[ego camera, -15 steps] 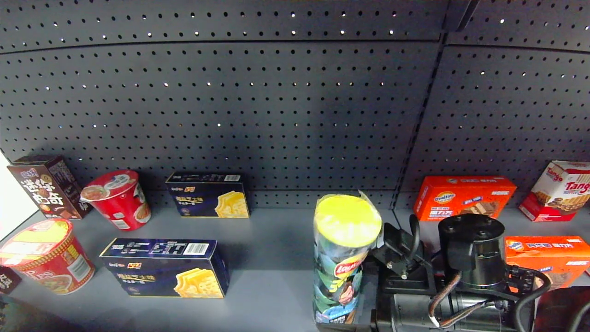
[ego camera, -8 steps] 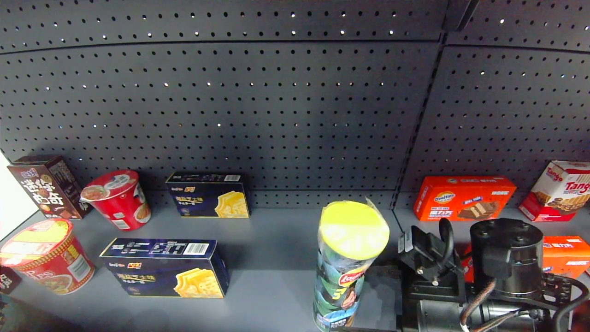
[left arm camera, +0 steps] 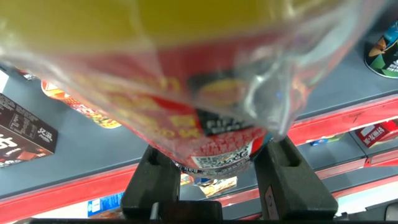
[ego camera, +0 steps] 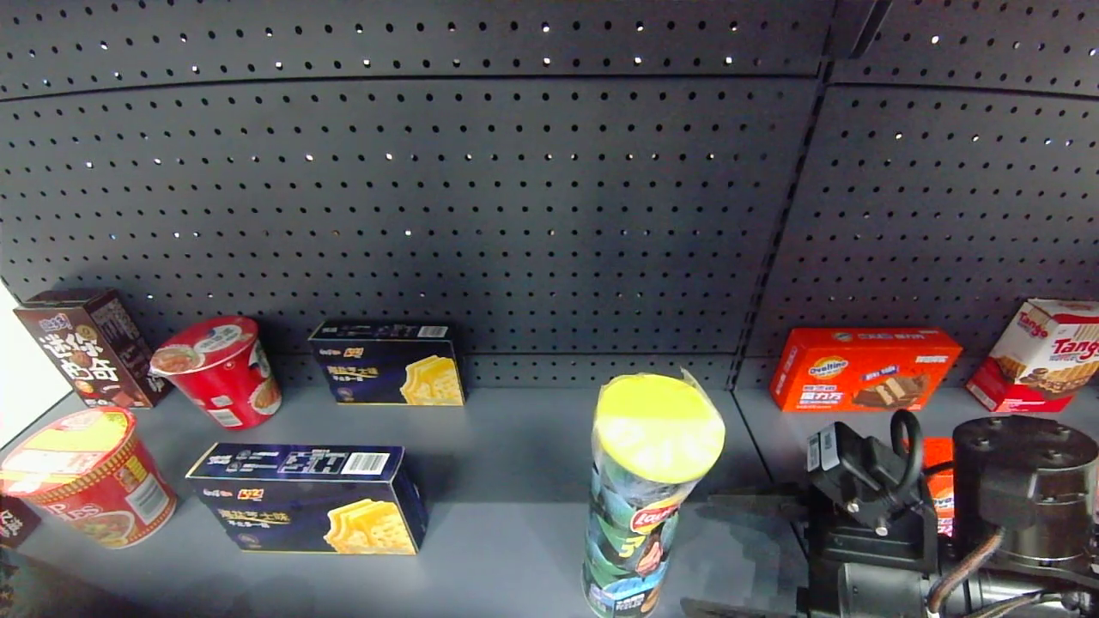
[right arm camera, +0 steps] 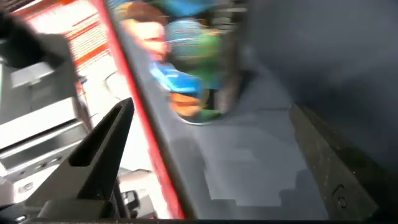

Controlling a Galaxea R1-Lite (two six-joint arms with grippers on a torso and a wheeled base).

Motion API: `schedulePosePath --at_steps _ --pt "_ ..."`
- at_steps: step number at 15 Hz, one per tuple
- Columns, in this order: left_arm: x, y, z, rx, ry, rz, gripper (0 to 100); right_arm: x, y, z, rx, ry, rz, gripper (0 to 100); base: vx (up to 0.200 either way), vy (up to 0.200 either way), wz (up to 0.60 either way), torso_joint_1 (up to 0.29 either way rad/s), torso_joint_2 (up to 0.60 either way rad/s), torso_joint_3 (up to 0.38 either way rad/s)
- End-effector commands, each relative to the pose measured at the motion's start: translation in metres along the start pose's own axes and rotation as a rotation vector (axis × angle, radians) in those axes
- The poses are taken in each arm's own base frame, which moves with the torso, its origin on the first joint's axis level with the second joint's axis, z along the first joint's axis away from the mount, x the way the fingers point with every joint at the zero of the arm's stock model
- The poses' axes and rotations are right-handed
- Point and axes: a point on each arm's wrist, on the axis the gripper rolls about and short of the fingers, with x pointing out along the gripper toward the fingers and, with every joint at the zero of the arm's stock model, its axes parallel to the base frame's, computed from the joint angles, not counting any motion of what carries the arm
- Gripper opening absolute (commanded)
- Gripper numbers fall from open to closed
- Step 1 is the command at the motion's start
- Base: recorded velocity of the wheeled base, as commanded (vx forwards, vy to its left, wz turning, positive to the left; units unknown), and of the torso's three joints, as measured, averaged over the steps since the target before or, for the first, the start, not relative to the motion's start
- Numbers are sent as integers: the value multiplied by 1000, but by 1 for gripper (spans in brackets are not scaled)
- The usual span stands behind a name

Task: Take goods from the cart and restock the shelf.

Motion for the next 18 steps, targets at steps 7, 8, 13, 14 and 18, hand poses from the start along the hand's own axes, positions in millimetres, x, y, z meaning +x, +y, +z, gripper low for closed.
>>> schedulePosePath --at_steps 7,8,13,14,18 --pt "2 0 -4 -2 16 -7 0 7 -8 7 -1 -3 -85 100 0 0 0 0 0 0" --pt "3 -1 -5 -3 22 -8 0 6 -6 9 -8 -12 -79 100 0 0 0 0 0 0" --pt "4 -1 -7 -5 30 -7 0 -13 -12 51 -68 -184 -155 100 0 0 0 0 0 0" --pt "4 -1 -7 -9 30 -9 0 -18 -21 63 -79 -224 -198 100 0 0 0 0 0 0" --pt "6 -1 -9 -8 39 -10 0 -31 -39 85 -73 -262 -380 100 0 0 0 0 0 0"
